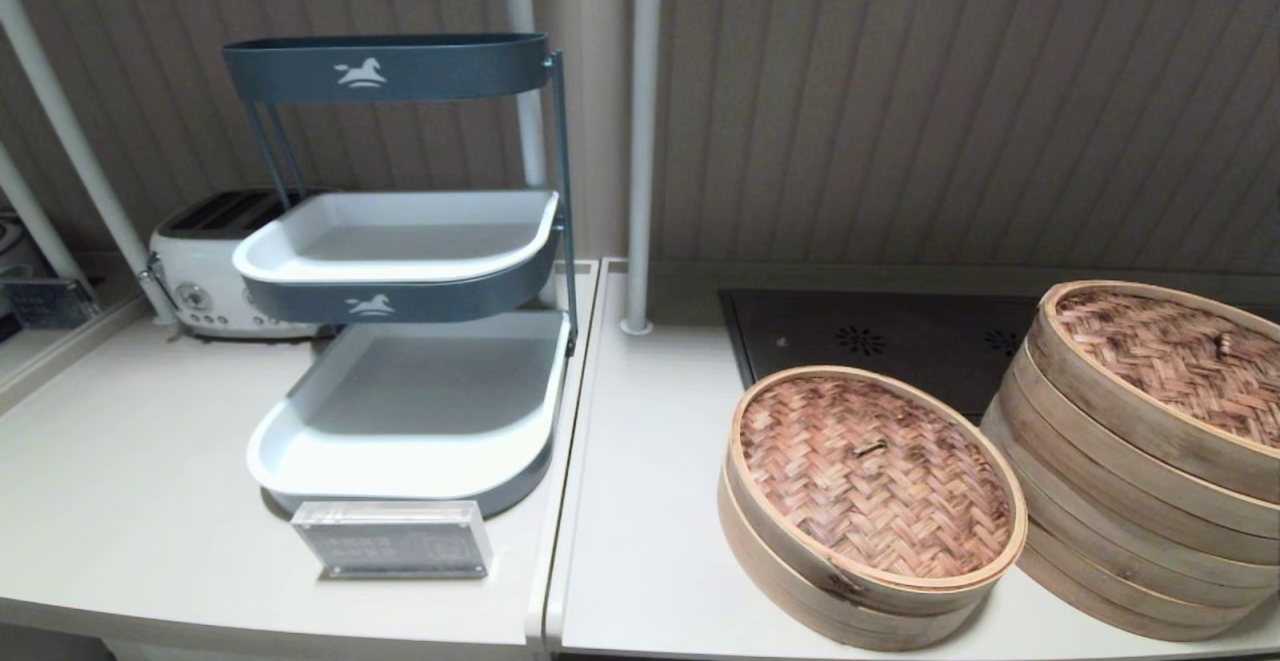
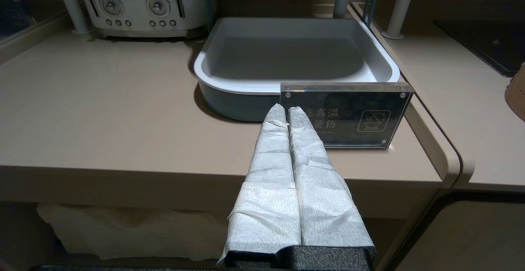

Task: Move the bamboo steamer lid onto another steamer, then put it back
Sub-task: Pick up the steamer

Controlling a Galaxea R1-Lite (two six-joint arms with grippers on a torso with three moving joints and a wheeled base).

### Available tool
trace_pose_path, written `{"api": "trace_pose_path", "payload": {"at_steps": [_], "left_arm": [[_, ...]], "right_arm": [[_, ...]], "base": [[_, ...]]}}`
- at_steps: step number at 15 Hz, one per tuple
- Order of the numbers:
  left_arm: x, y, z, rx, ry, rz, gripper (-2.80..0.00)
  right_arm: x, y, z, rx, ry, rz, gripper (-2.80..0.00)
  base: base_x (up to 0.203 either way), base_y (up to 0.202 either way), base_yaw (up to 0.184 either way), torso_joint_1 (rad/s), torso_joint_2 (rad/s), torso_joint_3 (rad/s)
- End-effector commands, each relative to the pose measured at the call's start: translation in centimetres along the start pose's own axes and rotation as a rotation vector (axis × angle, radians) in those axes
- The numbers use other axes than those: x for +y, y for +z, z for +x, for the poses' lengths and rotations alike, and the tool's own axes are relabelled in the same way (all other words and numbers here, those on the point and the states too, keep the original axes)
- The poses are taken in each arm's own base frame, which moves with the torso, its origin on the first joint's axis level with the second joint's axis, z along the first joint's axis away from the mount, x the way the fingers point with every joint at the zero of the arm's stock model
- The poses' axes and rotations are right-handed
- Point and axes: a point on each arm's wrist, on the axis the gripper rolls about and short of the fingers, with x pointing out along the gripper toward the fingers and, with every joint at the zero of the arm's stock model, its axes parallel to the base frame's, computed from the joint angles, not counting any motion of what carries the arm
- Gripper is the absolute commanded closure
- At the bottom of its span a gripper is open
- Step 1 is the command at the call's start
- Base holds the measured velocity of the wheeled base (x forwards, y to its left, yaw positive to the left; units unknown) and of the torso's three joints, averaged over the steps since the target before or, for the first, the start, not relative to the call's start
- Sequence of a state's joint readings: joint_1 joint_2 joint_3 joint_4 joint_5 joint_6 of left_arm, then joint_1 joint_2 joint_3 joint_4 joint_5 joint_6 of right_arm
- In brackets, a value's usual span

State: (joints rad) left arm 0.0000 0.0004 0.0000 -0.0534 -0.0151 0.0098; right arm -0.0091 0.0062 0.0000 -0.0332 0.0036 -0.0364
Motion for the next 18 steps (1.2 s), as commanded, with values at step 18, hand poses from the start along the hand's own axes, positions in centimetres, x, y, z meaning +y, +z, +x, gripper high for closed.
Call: {"api": "trace_pose_path", "payload": {"at_steps": [18], "left_arm": [[0.0,-0.8,0.2,0.027,0.000,-0.001,0.00]], "right_arm": [[-0.3,16.3,7.4,0.258,0.106,0.047,0.00]], "base": [[0.000,0.000,0.000,0.000,0.00,0.000]]}}
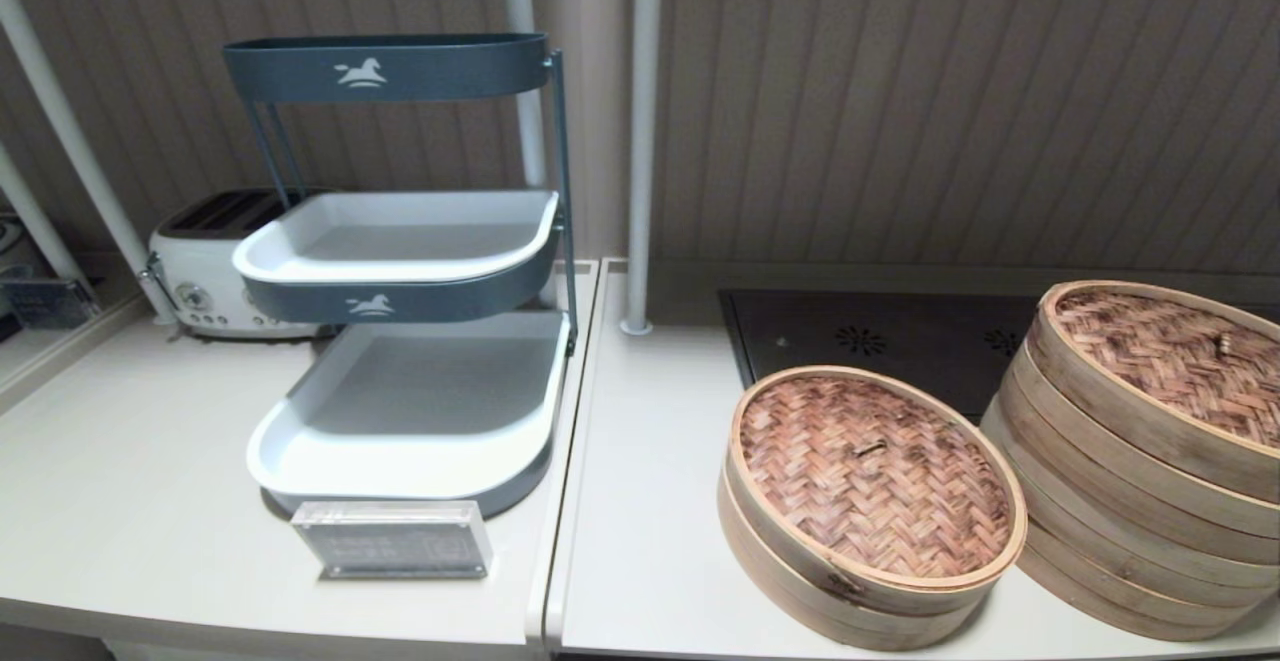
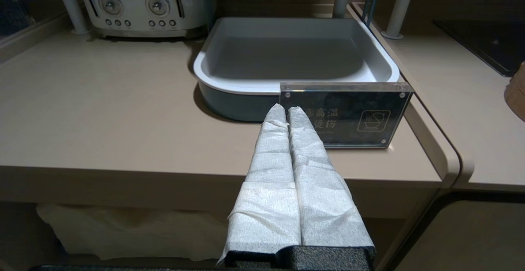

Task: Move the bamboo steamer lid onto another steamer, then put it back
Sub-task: Pick up the steamer

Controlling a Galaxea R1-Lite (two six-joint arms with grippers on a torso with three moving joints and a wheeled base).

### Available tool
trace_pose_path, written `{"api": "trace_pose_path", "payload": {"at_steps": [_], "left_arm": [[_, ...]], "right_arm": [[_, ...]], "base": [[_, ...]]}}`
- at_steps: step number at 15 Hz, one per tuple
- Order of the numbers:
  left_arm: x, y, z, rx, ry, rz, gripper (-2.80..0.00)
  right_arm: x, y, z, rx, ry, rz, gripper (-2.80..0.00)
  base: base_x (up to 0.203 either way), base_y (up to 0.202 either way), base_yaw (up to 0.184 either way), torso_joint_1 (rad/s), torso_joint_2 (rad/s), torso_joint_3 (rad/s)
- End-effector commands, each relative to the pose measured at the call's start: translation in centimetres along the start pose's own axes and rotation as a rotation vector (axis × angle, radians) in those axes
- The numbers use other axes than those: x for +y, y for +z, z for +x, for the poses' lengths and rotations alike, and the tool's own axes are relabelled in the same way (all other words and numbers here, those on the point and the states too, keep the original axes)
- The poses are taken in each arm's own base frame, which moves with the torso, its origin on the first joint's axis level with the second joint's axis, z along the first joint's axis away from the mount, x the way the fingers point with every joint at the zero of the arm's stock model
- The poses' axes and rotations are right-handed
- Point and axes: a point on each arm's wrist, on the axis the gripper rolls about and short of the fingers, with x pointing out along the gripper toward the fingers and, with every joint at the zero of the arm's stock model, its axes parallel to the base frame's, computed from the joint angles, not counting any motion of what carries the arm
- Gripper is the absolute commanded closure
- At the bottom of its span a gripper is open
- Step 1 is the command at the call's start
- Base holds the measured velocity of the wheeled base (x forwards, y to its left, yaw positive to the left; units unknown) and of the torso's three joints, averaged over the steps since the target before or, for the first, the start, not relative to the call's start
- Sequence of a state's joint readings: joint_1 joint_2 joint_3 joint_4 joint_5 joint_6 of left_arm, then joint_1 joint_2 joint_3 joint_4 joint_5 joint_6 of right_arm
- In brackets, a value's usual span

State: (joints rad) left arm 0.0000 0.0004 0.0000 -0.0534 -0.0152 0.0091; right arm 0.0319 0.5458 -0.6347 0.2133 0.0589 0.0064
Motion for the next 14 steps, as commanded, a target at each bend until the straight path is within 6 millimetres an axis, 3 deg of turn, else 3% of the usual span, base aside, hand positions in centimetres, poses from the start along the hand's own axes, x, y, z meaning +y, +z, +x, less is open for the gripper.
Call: {"api": "trace_pose_path", "payload": {"at_steps": [1,4,6,11,14], "left_arm": [[0.0,-0.8,0.2,0.027,0.000,0.000,0.00],[0.0,-0.8,0.2,0.025,0.000,0.000,0.00],[0.0,-0.8,0.2,0.027,0.000,0.000,0.00],[0.0,-0.8,0.2,0.027,0.000,0.000,0.00],[0.0,-0.8,0.2,0.025,0.000,0.000,0.00]], "right_arm": [[-0.2,3.0,4.9,0.145,0.017,0.018,0.00],[0.2,6.4,10.4,0.266,0.058,0.037,0.00],[0.7,7.5,14.0,0.363,0.082,0.038,0.00],[2.5,6.6,21.7,0.541,0.139,0.023,0.00],[3.6,6.0,23.9,0.582,0.159,0.038,0.00]], "base": [[0.000,0.000,0.000,0.000,0.00,0.000],[0.000,0.000,0.000,0.000,0.00,0.000],[0.000,0.000,0.000,0.000,0.00,0.000],[0.000,0.000,0.000,0.000,0.00,0.000],[0.000,0.000,0.000,0.000,0.00,0.000]]}}
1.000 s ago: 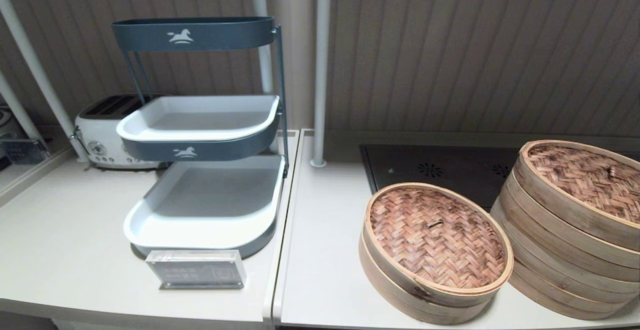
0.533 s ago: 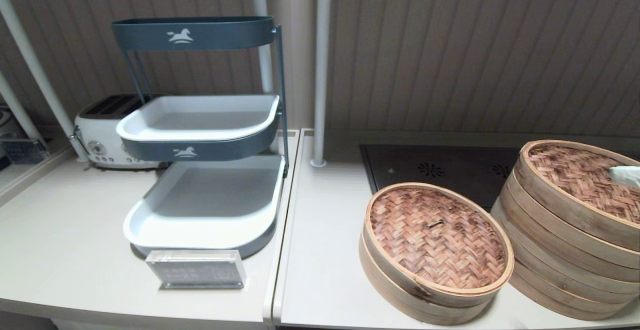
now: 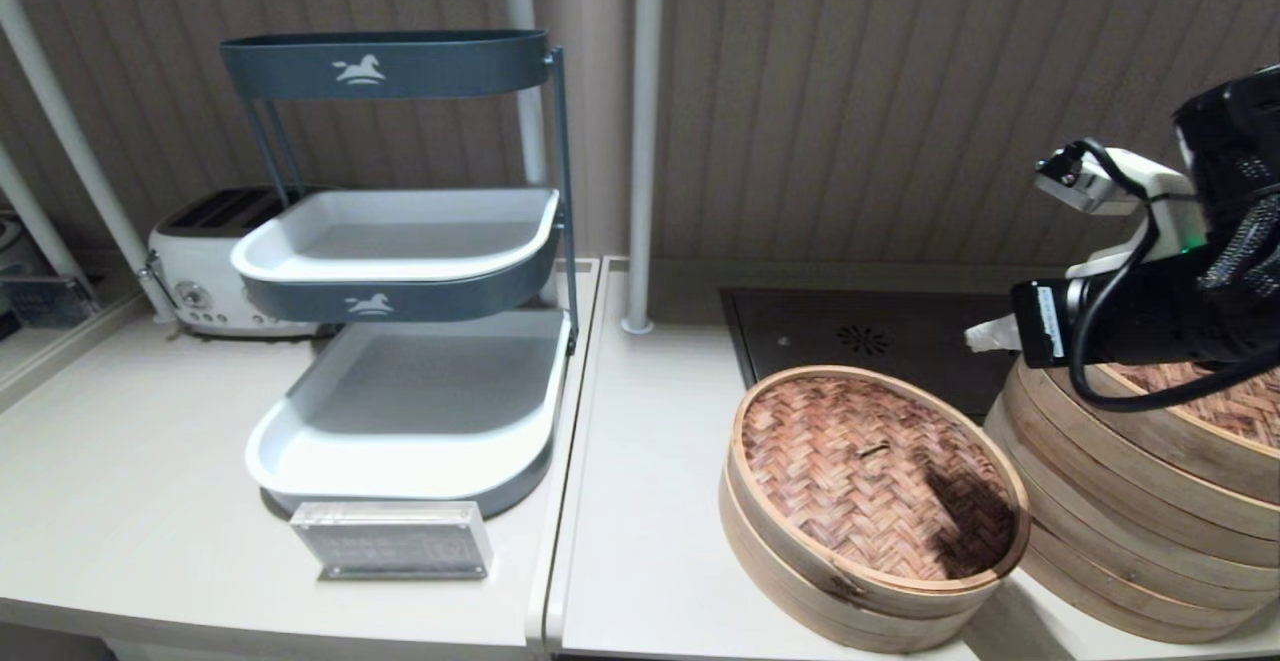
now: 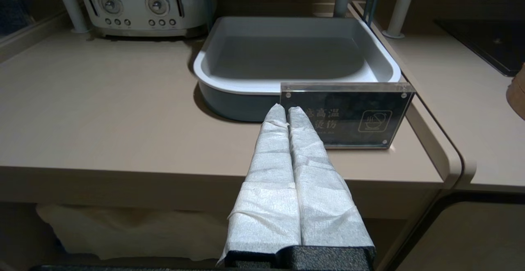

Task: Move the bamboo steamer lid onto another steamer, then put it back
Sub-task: Pick up the steamer

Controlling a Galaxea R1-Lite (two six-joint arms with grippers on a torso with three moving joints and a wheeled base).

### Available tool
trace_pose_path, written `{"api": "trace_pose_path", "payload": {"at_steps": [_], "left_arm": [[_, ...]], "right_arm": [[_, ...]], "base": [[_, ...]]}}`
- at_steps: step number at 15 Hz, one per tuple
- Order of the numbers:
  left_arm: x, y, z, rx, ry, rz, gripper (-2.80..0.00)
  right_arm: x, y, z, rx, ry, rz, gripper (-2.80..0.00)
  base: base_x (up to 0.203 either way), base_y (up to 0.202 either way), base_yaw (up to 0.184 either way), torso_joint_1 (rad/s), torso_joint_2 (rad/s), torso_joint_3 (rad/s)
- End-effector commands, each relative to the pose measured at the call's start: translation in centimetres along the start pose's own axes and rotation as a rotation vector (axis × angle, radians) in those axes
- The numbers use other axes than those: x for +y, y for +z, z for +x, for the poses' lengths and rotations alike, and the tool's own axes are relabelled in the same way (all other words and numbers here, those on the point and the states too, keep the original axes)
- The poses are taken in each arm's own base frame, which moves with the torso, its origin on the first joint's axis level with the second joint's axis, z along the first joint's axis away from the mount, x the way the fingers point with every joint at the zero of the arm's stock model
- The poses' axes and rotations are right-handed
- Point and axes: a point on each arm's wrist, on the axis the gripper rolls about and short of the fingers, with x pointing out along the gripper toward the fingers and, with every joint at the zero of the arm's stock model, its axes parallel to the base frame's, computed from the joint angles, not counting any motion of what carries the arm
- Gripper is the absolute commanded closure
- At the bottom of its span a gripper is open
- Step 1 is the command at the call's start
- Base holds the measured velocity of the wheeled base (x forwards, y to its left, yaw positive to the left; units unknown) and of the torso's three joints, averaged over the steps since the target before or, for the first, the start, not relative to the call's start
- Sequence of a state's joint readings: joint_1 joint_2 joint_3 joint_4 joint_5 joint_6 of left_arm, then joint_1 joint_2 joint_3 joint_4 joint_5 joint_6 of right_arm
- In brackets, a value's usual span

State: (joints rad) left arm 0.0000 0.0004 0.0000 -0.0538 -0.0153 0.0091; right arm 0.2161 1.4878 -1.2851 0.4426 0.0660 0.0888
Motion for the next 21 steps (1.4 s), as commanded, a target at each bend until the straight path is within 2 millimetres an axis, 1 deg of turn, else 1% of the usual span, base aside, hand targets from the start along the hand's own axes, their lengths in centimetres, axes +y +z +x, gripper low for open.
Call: {"api": "trace_pose_path", "payload": {"at_steps": [1,2,4,5,8,13,15,17,19,21], "left_arm": [[0.0,-0.8,0.2,0.026,0.000,0.000,0.00],[0.0,-0.8,0.2,0.026,0.000,0.000,0.00],[0.0,-0.8,0.2,0.026,0.000,0.000,0.00],[0.0,-0.8,0.2,0.027,0.000,0.000,0.00],[0.0,-0.8,0.2,0.026,0.000,0.000,0.00],[0.0,-0.8,0.2,0.026,0.000,0.000,0.00],[0.0,-0.8,0.2,0.027,0.000,0.000,0.00],[0.0,-0.8,0.2,0.026,0.000,0.000,0.00],[0.0,-0.8,0.2,0.027,0.000,0.000,0.00],[0.0,-0.8,0.2,0.027,0.000,0.000,0.00]], "right_arm": [[0.1,0.1,3.5,0.082,0.002,0.009,-2.80],[0.2,0.0,5.0,0.116,0.003,0.016,-2.80],[0.9,-0.3,6.8,0.162,0.019,0.016,-2.80],[1.0,-0.4,7.0,0.169,0.021,0.020,-2.80],[1.5,-1.6,10.1,0.261,0.019,0.056,-2.80],[2.2,-2.8,12.7,0.333,0.011,0.071,-2.80],[2.0,-2.8,13.3,0.336,-0.017,0.074,-2.80],[1.8,-3.0,13.4,0.342,-0.028,0.077,-2.80],[1.7,-3.2,13.4,0.348,-0.039,0.077,-2.80],[1.6,-3.3,13.0,0.347,-0.041,0.080,-2.80]], "base": [[0.000,0.000,0.000,0.000,0.00,0.000],[0.000,0.000,0.000,0.000,0.00,0.000],[0.000,0.000,0.000,0.000,0.00,0.000],[0.000,0.000,0.000,0.000,0.00,0.000],[0.000,0.000,0.000,0.000,0.00,0.000],[0.000,0.000,0.000,0.000,0.00,0.000],[0.000,0.000,0.000,0.000,0.00,0.000],[0.000,0.000,0.000,0.000,0.00,0.000],[0.000,0.000,0.000,0.000,0.00,0.000],[0.000,0.000,0.000,0.000,0.00,0.000]]}}
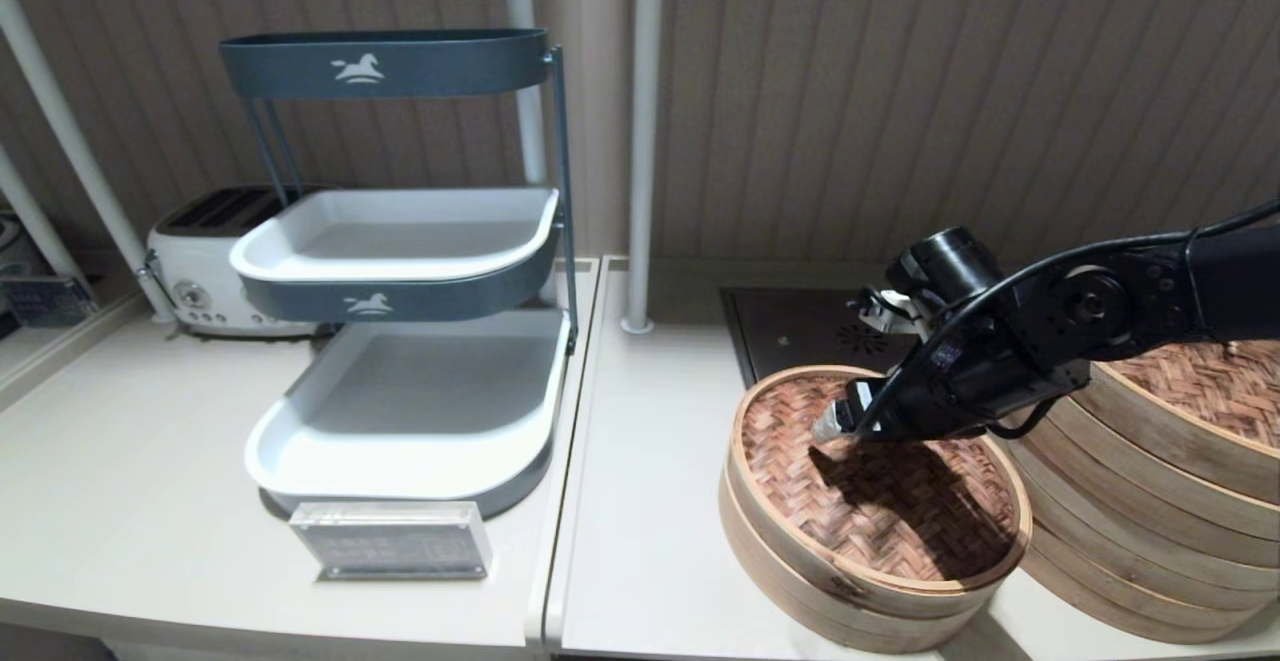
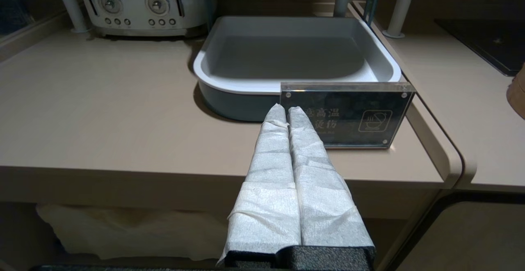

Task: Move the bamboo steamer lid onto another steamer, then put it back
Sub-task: Pick up the steamer

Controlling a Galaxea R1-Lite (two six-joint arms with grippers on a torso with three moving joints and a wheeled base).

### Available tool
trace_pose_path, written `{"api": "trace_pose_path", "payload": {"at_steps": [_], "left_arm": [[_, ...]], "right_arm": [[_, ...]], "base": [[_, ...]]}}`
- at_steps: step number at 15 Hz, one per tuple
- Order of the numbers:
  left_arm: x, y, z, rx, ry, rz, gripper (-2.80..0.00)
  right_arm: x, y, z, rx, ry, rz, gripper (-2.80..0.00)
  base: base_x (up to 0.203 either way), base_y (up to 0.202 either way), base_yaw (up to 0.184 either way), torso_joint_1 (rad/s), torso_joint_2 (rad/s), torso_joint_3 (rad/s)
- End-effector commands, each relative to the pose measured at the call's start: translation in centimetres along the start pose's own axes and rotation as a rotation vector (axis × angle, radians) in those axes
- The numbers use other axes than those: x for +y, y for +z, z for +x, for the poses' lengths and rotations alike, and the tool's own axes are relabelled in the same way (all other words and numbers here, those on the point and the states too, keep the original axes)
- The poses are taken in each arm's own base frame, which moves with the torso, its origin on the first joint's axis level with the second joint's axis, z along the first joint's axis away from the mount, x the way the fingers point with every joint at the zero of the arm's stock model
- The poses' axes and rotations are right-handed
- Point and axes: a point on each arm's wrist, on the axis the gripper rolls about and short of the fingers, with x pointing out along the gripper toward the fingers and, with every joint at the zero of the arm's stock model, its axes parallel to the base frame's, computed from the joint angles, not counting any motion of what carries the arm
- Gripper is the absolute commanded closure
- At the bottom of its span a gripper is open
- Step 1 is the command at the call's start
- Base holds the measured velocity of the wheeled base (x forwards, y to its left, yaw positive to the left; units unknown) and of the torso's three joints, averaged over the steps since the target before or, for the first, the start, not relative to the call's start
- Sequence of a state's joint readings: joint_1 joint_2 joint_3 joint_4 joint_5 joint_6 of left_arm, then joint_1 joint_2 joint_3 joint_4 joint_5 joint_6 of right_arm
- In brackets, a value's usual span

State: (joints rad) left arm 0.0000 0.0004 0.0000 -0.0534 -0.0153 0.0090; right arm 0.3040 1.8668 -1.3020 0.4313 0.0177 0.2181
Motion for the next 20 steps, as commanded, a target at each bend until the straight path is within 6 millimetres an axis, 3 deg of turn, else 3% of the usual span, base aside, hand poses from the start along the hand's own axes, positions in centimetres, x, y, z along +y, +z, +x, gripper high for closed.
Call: {"api": "trace_pose_path", "payload": {"at_steps": [1,9,20], "left_arm": [[0.0,-0.8,0.2,0.027,0.000,0.000,0.00],[0.0,-0.8,0.2,0.027,0.000,0.000,0.00],[0.0,-0.8,0.2,0.027,0.000,0.000,0.00]], "right_arm": [[-0.1,-0.3,-0.5,-0.002,0.000,0.003,-2.80],[-1.5,-0.8,-0.3,0.005,-0.037,0.031,-2.80],[-1.3,-1.3,0.6,0.002,-0.093,0.013,-2.80]], "base": [[0.000,0.000,0.000,0.000,0.00,0.000],[0.000,0.000,0.000,0.000,0.00,0.000],[0.000,0.000,0.000,0.000,0.00,0.000]]}}
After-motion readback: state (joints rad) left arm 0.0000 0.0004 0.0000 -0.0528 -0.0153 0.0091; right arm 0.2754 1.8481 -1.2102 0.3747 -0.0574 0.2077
